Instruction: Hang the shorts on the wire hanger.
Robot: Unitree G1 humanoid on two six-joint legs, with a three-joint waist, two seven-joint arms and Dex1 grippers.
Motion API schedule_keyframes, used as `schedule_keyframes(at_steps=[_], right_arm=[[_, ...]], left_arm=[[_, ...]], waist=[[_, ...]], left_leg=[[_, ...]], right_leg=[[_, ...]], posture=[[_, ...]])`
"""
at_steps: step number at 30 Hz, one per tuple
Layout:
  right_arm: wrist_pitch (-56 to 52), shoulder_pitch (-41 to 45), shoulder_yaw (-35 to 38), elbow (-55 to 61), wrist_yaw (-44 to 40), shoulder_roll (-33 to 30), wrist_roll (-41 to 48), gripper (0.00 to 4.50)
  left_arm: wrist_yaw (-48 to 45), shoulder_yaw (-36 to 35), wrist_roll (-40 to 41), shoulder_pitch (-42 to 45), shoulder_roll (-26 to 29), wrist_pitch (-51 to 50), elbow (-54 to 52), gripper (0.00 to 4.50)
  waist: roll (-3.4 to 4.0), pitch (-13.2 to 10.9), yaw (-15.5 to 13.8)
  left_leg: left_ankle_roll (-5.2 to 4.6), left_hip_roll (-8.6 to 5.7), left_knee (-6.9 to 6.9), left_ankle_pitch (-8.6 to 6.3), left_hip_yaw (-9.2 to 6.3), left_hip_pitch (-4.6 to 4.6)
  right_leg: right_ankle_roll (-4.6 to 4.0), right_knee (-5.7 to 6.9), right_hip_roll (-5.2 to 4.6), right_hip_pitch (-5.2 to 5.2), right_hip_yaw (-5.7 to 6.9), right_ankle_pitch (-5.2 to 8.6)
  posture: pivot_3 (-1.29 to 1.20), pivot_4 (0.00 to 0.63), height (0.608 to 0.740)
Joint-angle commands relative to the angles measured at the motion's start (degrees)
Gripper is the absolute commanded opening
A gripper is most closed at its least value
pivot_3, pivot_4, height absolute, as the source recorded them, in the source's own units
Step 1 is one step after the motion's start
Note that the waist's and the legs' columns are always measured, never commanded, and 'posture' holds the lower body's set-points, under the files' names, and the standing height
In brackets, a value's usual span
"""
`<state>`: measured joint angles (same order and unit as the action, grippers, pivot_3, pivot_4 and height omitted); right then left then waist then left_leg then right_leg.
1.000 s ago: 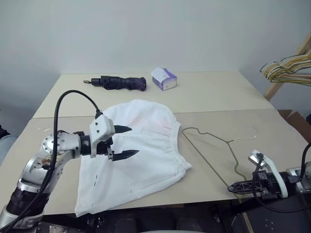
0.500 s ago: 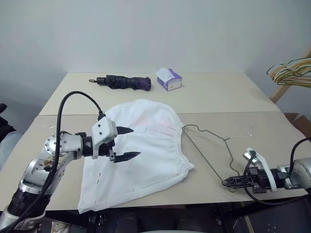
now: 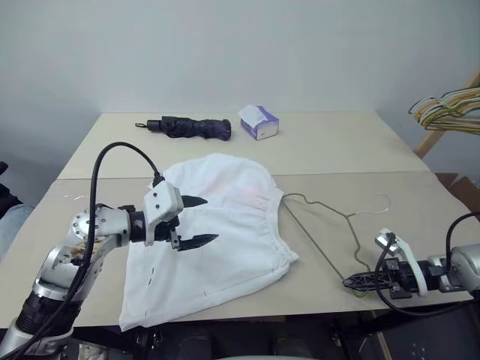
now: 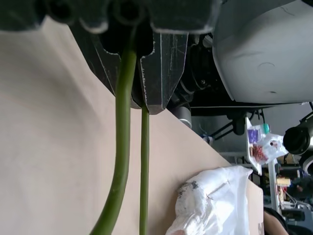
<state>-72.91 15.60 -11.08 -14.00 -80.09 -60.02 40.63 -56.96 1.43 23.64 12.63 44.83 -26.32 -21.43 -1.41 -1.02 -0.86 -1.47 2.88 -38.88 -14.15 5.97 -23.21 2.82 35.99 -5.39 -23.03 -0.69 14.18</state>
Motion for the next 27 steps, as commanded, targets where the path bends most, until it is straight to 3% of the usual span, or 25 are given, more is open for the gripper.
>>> schedule_keyframes(at_steps=[1, 8, 15, 21, 27], right_arm=[[1.99, 2.17, -1.58, 0.37, -3.27, -0.25, -1.0, 0.0], [6.16, 6.11, -7.41, -0.17, -7.79, 0.03, -5.56, 0.0], [7.12, 17.3, -14.92, -10.18, -9.67, 4.63, -12.46, 0.0], [9.4, 23.23, -22.1, -11.2, -12.41, 4.3, -10.85, 0.0], [8.66, 32.64, -21.62, -25.16, -12.39, 11.68, -14.37, 0.0]], left_arm=[[0.45, -0.66, 0.01, 0.16, 0.05, 0.44, -1.18, 4.47], [1.44, -0.28, -0.7, -0.99, -0.39, 0.61, -1.79, 4.47], [2.51, 0.44, -1.8, -0.26, -1.38, 0.7, -1.47, 4.47], [3.14, 1.02, -2.75, -0.21, -1.99, 1.13, -1.25, 4.47], [3.84, 1.03, -3.37, -0.38, -2.73, 1.11, -1.63, 4.47]], waist=[[0.0, 0.0, -0.17], [0.01, 0.01, -0.67], [0.02, 0.01, -0.98], [0.04, 0.02, -1.77], [0.05, 0.03, -1.59]], left_leg=[[0.0, 0.0, 0.0, 0.0, 0.0, -0.01], [0.0, 0.0, -0.02, 0.0, 0.01, -0.01], [0.0, 0.0, -0.04, 0.0, 0.08, -0.02], [0.0, 0.0, -0.06, 0.0, 0.11, -0.07], [0.0, 0.01, -0.06, 0.0, 0.16, -0.04]], right_leg=[[0.0, 0.0, 0.0, 0.0, 0.0, 0.0], [0.0, 0.02, 0.0, -0.02, 0.01, 0.0], [0.0, 0.05, 0.01, -0.05, -0.02, 0.0], [-0.01, 0.1, 0.01, -0.11, -0.01, -0.01], [-0.02, 0.12, 0.02, -0.11, -0.04, -0.03]], posture=[[0.08, 0.0, 0.74], [0.08, 0.0, 0.74], [0.09, 0.0, 0.74], [0.1, 0.0, 0.74], [0.12, 0.0, 0.74]])
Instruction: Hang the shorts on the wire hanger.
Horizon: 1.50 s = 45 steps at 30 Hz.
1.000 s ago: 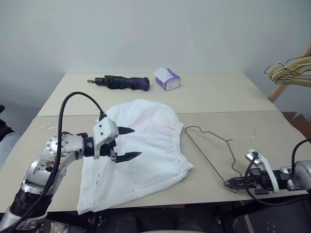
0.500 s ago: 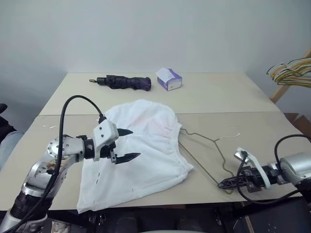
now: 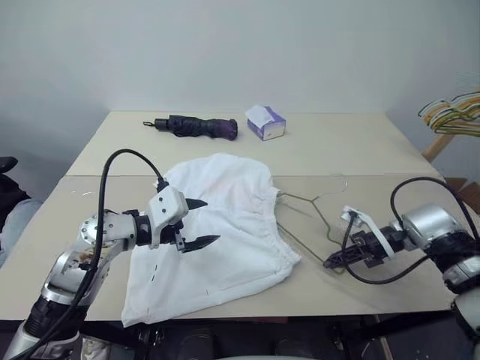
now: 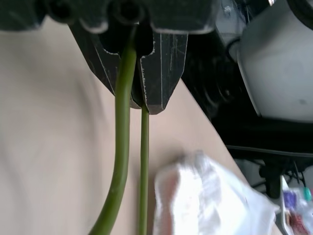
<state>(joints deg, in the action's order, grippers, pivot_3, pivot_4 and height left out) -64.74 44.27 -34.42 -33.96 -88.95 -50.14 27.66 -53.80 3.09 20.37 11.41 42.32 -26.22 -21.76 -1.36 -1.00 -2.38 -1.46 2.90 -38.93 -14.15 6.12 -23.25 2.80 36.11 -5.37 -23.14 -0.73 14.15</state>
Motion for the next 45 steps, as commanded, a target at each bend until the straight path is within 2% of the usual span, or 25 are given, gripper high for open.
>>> schedule_keyframes(at_steps=[1, 7, 12, 14, 17, 22, 26, 30, 34, 39, 45], right_arm=[[0.39, 5.11, 2.09, -7.64, -3.51, 2.98, -2.02, 0.0], [3.96, 5.34, 1.9, -8.99, -3.55, 4.16, -1.96, 0.0], [14.69, 0.79, 13.1, -2.47, 4.42, 4.71, -2.24, 0.0], [24.32, -4.16, 19.74, 4.92, 10.23, 5.62, -2.44, 0.0], [31.34, -9.32, 23.18, 14.9, 13.78, 5.81, -4.42, 0.0], [42.74, -11.42, 22.4, 24.46, 19.53, 7.24, -11.38, 0.0], [49.43, -8.64, 19.73, 26.02, 21.27, 8.6, -17.68, 0.0], [52.93, -6.33, 18.06, 25.58, 20.36, 10.38, -20.2, 0.0], [54.29, -3.98, 14.78, 24.42, 19.29, 11.68, -23.9, 0.0], [52.85, -1.01, 11.97, 21.29, 19.28, 14.94, -27.35, 0.0], [48.11, 1.01, 10.21, 19.56, 19.63, 17.58, -30.12, 0.0]], left_arm=[[0.82, -0.66, -0.14, 0.83, -0.29, 1.05, -1.29, 4.47], [1.39, -0.73, -0.34, 0.31, -0.1, 1.26, -1.5, 4.47], [0.99, -1.72, 0.29, 0.42, 0.34, 1.63, -1.47, 4.47], [0.31, -2.9, 1.19, 0.52, 0.73, 1.81, -1.21, 4.47], [-0.79, -4.66, 2.18, 0.98, 1.56, 1.65, -0.93, 4.47], [-8.83, -9.61, 8.86, 3.35, 4.96, 2.56, -0.37, 4.47], [-12.18, -14.81, 14.04, 11.74, 6.11, 3.77, 4.93, 4.47], [-16.08, -16.31, 14.33, 21.15, 8.23, 5.91, 13.57, 4.47], [-23.36, -12.45, 9.65, 28.25, 10.56, 11.47, 24.52, 4.47], [-36.39, -1.89, 0.39, 35.76, 12.58, 20.03, 36.36, 4.47], [-38.7, 11.07, -1.63, 42.67, 12.95, 25.98, 45.03, 4.47]], waist=[[0.0, 0.0, -0.12], [0.01, 0.0, -1.12], [0.01, 0.0, -1.44], [0.01, 0.0, -1.45], [0.04, 0.01, -1.4], [0.05, 0.0, -0.5], [0.04, 0.0, -0.02], [0.04, 0.0, 0.32], [0.04, 0.0, 0.66], [0.04, 0.0, 0.92], [0.03, -0.01, 0.87]], left_leg=[[0.0, 0.0, 0.0, 0.0, -0.01, -0.02], [0.0, -0.01, -0.01, 0.0, 0.0, -0.1], [0.01, 0.0, -0.01, 0.0, 0.01, -0.07], [0.01, 0.0, 0.0, 0.0, 0.02, -0.09], [0.02, 0.02, 0.01, 0.0, 0.0, -0.12], [0.03, 0.03, 0.0, 0.0, 0.03, -0.05], [0.04, 0.03, 0.0, 0.01, 0.02, -0.04], [0.03, 0.01, 0.0, 0.01, 0.02, -0.04], [0.05, 0.02, 0.01, 0.03, 0.03, -0.03], [0.08, 0.01, -0.01, 0.04, 0.06, -0.02], [0.07, 0.03, -0.02, 0.04, 0.06, -0.2]], right_leg=[[0.0, 0.01, 0.0, -0.01, 0.01, 0.0], [0.01, 0.02, -0.02, -0.05, 0.05, 0.0], [0.01, 0.05, -0.01, -0.05, 0.06, 0.0], [0.01, 0.04, -0.01, -0.07, 0.06, 0.0], [0.02, 0.04, 0.0, -0.09, 0.09, 0.0], [0.02, 0.06, 0.0, -0.07, 0.07, 0.0], [0.02, 0.04, 0.0, -0.03, 0.09, 0.0], [0.02, 0.01, 0.02, -0.01, 0.08, 0.0], [0.02, 0.02, 0.05, -0.01, 0.09, 0.0], [0.02, 0.07, 0.06, 0.01, 0.09, 0.0], [0.02, 0.05, 0.05, -0.12, 0.1, 0.0]], posture=[[0.12, 0.0, 0.74], [0.13, 0.0, 0.74], [0.11, 0.0, 0.74], [0.1, 0.0, 0.74], [0.1, 0.0, 0.74], [0.07, 0.0, 0.74], [0.07, 0.0, 0.74], [0.07, 0.0, 0.74], [0.08, 0.0, 0.74], [0.09, 0.0, 0.74], [0.09, 0.0, 0.74]])
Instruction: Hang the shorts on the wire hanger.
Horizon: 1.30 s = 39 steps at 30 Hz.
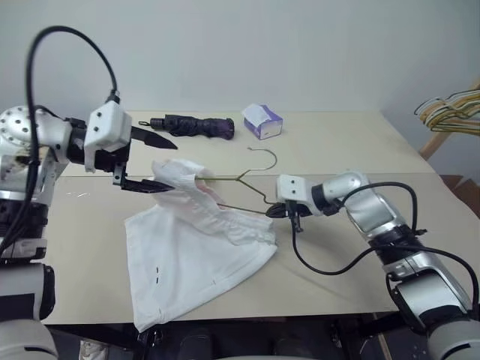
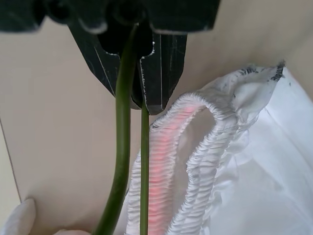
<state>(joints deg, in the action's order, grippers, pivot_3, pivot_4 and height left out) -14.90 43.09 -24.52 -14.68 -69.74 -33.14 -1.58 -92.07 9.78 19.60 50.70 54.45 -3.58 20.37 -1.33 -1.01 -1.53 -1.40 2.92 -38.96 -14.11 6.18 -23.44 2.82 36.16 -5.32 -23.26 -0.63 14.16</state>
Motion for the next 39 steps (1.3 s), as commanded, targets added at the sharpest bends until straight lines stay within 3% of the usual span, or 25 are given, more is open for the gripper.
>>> schedule_keyframes(at_steps=[1, 4, 7, 18, 28, 34, 39], right_arm=[[-2.17, 2.3, 0.18, 0.29, 0.44, 0.82, -1.25, 0.0], [-3.07, 2.11, 0.02, 0.66, 0.47, 1.32, -1.93, 0.0], [-3.8, 1.65, -0.2, 1.41, 0.22, 1.42, -2.3, 0.0], [-6.37, 0.98, -0.09, 5.02, 0.3, 1.44, -2.29, 0.0], [0.56, -0.29, 1.09, 6.22, 4.92, 1.69, -3.57, 0.0], [-1.78, -0.33, 4.08, 7.37, 6.1, -0.17, -2.52, 1.72], [-11.05, -2.33, 10.78, 13.14, 9.85, -0.94, 0.32, 3.53]], left_arm=[[-0.43, 6.02, -1.68, 4.31, 0.47, 4.36, 4.38, 4.47], [-0.43, 9.52, -1.29, 6.84, -0.67, 5.23, 7.91, 4.47], [-0.43, 12.99, -0.12, 8.64, -0.95, 5.41, 10.41, 3.87], [-0.43, 20.35, -3.22, 10.82, -3.23, 9.92, 17.86, 0.17], [-0.11, 14.09, -12.6, 12.0, -7.51, 16.52, 23.27, 0.05], [3.62, 11.58, -18.06, 13.77, -7.84, 17.93, 26.08, 0.0], [3.97, 9.41, -19.22, 13.7, -8.49, 18.1, 27.02, 0.0]], waist=[[0.0, 0.0, 0.01], [0.0, 0.0, 0.08], [0.0, 0.0, 0.29], [0.0, 0.0, 1.03], [0.0, 0.0, 1.11], [0.0, 0.0, 1.5], [-0.01, 0.0, 1.47]], left_leg=[[0.0, 0.0, -0.01, 0.0, 0.0, 0.0], [-0.01, 0.01, -0.01, 0.0, 0.0, 0.02], [-0.01, 0.01, -0.04, 0.0, -0.01, 0.0], [-0.02, 0.02, -0.06, -0.01, -0.02, -0.07], [-0.02, 0.02, -0.1, -0.01, -0.01, -0.16], [-0.02, 0.02, -0.12, 0.0, -0.02, -0.21], [-0.04, 0.02, -0.14, -0.01, -0.03, -0.27]], right_leg=[[0.0, 0.01, 0.0, 0.0, 0.0, 0.0], [0.0, 0.06, 0.01, -0.02, 0.0, 0.0], [0.01, 0.07, 0.0, -0.02, -0.01, 0.0], [0.01, 0.1, 0.0, -0.09, -0.01, 0.01], [0.01, 0.1, -0.01, -0.15, -0.01, 0.01], [0.01, 0.14, 0.0, -0.2, 0.0, 0.01], [0.02, 0.13, -0.01, -0.23, 0.01, 0.0]], posture=[[0.09, 0.0, 0.74], [0.08, 0.0, 0.74], [0.07, 0.0, 0.74], [0.04, 0.0, 0.74], [0.03, 0.0, 0.74], [0.04, 0.0, 0.74], [0.04, 0.0, 0.74]])
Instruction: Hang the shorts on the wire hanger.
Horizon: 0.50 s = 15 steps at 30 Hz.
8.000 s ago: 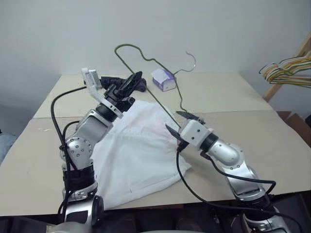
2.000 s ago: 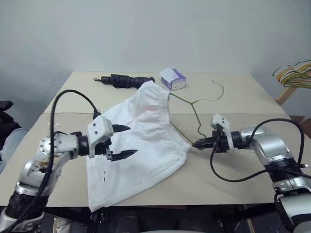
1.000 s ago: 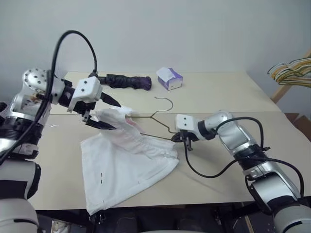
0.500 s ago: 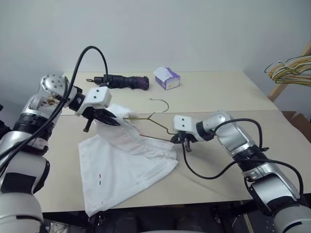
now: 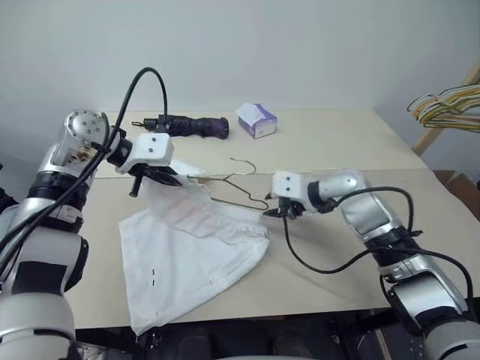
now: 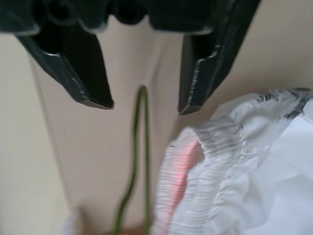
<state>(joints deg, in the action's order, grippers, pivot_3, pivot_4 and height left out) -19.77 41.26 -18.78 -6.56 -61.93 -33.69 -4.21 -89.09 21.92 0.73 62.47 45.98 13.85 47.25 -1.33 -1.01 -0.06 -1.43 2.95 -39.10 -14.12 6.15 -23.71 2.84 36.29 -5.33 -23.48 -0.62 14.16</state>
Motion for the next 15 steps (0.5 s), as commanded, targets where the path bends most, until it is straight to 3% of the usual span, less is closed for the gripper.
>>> schedule_keyframes(at_steps=[1, 8, 12, 15], right_arm=[[-10.21, -1.19, 7.02, 7.21, 2.31, -0.56, 4.76, 3.86], [-32.07, -10.63, 16.29, 23.98, 4.03, -1.49, 17.73, 3.86], [-37.3, -15.47, 16.37, 26.52, 7.83, 0.71, 21.26, 3.86], [-37.77, -18.19, 13.88, 25.31, 13.09, 6.13, 21.39, 3.86]], left_arm=[[1.79, -3.43, -0.48, 1.87, -0.31, 0.67, 0.33, 0.0], [4.66, -6.78, -1.04, 2.79, -1.22, 0.36, 2.1, 0.0], [4.37, -7.89, -1.2, 3.75, -1.31, 0.18, 2.7, 0.0], [3.33, -8.49, -0.94, 3.67, -1.15, 0.06, 1.99, 0.0]], waist=[[0.0, 0.0, -0.08], [-0.01, 0.01, -0.55], [-0.03, 0.02, -0.37], [-0.03, 0.02, -0.25]], left_leg=[[0.0, 0.0, 0.0, 0.0, 0.0, 0.0], [-0.03, 0.0, -0.06, -0.02, -0.04, -0.05], [-0.02, -0.01, -0.07, -0.02, -0.04, -0.02], [-0.03, -0.01, -0.08, -0.02, -0.04, -0.02]], right_leg=[[0.0, 0.01, 0.0, 0.0, 0.0, 0.0], [0.0, 0.04, -0.01, -0.01, 0.02, 0.0], [0.0, 0.1, -0.01, 0.0, 0.0, 0.0], [0.0, 0.1, -0.01, -0.02, 0.0, 0.0]], posture=[[0.04, 0.0, 0.74], [0.04, 0.0, 0.74], [0.03, 0.0, 0.74], [0.03, 0.0, 0.74]])
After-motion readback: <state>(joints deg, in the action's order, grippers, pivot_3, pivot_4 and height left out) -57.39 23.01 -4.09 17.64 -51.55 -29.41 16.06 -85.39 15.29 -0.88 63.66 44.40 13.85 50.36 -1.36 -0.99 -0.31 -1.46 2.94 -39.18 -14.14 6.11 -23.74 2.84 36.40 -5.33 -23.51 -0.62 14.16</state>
